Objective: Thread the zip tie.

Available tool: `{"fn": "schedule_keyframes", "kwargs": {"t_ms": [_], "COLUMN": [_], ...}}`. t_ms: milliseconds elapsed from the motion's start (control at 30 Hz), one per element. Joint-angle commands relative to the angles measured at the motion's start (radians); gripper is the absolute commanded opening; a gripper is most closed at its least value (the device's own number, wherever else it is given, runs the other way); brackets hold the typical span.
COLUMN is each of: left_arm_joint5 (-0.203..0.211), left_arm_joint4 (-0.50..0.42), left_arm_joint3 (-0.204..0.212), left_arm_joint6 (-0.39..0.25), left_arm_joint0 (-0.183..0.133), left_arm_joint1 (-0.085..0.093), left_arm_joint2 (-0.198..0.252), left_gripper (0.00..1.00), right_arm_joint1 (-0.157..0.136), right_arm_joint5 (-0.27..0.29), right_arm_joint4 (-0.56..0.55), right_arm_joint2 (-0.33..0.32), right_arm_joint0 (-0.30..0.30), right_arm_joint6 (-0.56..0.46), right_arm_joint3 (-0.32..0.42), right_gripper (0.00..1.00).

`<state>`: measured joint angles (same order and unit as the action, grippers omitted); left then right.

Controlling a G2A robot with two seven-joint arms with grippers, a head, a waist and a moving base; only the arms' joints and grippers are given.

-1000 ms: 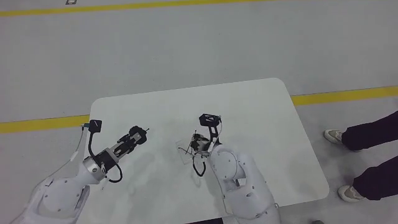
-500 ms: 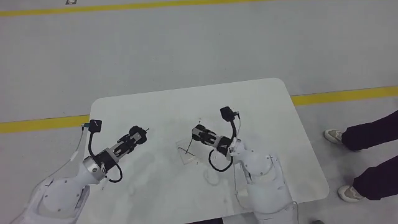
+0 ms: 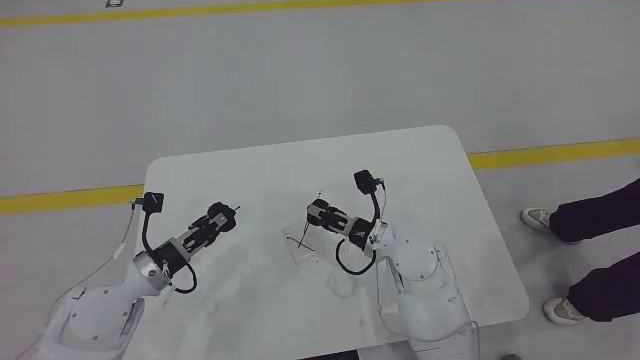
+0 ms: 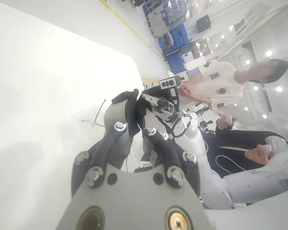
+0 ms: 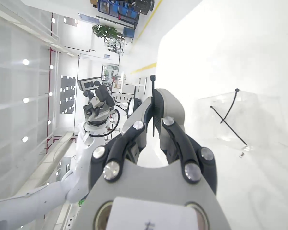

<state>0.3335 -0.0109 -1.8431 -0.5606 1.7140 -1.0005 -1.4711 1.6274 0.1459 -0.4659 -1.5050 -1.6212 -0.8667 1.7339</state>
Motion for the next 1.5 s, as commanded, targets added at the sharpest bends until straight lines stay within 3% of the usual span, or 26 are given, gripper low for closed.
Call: {"fn": "schedule_keyframes", "kwargs": {"t_ms": [0, 267, 400, 600, 700, 967, 1033, 1167, 1467], "left_arm_joint5": [-0.006, -0.033, -0.053, -0.086, -0.09, -0.09, -0.101, -0.138, -0.218], "left_arm_joint4": [-0.001, -0.082, -0.086, -0.081, -0.044, -0.044, -0.074, -0.196, -0.372], "left_arm_joint3": [-0.001, -0.009, 0.003, 0.037, 0.034, 0.034, 0.035, 0.033, 0.045], "left_arm_joint6": [0.008, -0.033, -0.051, -0.038, -0.03, -0.03, -0.032, -0.094, -0.245], "left_arm_joint0": [-0.003, -0.015, -0.032, -0.07, -0.086, -0.086, -0.087, -0.094, -0.114], "left_arm_joint1": [-0.001, -0.003, -0.007, -0.014, -0.013, -0.013, -0.015, -0.015, -0.01], "left_arm_joint2": [0.007, 0.04, 0.082, 0.141, 0.142, 0.142, 0.152, 0.158, 0.162], "left_gripper": [0.0, 0.0, 0.0, 0.0, 0.0, 0.0, 0.0, 0.0, 0.0], "right_arm_joint1": [-0.004, -0.026, -0.035, -0.045, -0.047, -0.047, -0.049, -0.058, -0.086], "right_arm_joint5": [0.017, 0.057, 0.059, 0.039, 0.036, 0.036, 0.064, 0.187, 0.194], "right_arm_joint4": [0.086, 0.325, 0.407, 0.423, 0.424, 0.424, 0.393, 0.417, 0.444], "right_arm_joint2": [-0.01, -0.071, -0.077, -0.039, -0.028, -0.028, -0.023, -0.016, -0.031], "right_arm_joint0": [0.0, 0.01, 0.011, 0.017, 0.019, 0.019, 0.022, 0.022, 0.036], "right_arm_joint6": [0.007, -0.04, -0.039, 0.001, 0.008, 0.008, 0.023, 0.042, 0.008], "right_arm_joint3": [-0.005, -0.03, -0.037, -0.031, -0.031, -0.031, -0.028, -0.061, -0.01], "right_gripper": [0.0, 0.0, 0.0, 0.0, 0.0, 0.0, 0.0, 0.0, 0.0]}}
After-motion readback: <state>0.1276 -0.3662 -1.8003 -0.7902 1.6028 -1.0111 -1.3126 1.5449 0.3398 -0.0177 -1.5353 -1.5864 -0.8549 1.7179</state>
